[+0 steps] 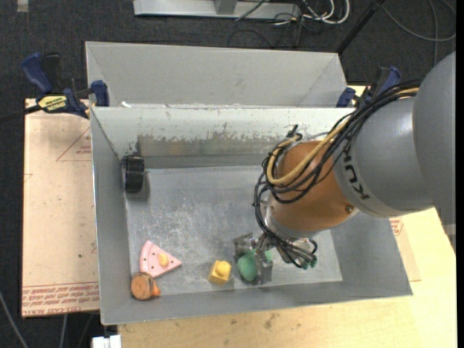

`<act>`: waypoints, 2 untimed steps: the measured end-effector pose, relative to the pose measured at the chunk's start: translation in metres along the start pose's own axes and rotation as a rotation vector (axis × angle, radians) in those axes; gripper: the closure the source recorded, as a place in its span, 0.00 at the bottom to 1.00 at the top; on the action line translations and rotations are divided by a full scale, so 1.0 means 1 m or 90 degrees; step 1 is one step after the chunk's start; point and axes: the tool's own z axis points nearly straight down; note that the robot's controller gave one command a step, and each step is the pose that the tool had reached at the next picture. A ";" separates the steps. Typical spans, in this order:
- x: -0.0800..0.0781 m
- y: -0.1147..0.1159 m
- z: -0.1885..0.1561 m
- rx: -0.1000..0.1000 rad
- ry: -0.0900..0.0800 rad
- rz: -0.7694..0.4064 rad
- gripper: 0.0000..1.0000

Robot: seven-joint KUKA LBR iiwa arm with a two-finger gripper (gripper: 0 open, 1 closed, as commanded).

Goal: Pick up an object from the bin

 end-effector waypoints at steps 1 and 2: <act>0.000 0.000 0.000 0.000 0.000 0.000 1.00; 0.000 0.000 0.000 0.000 0.000 0.000 1.00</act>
Offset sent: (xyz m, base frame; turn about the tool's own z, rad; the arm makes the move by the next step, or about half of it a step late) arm 0.0000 0.0000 0.0000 0.0000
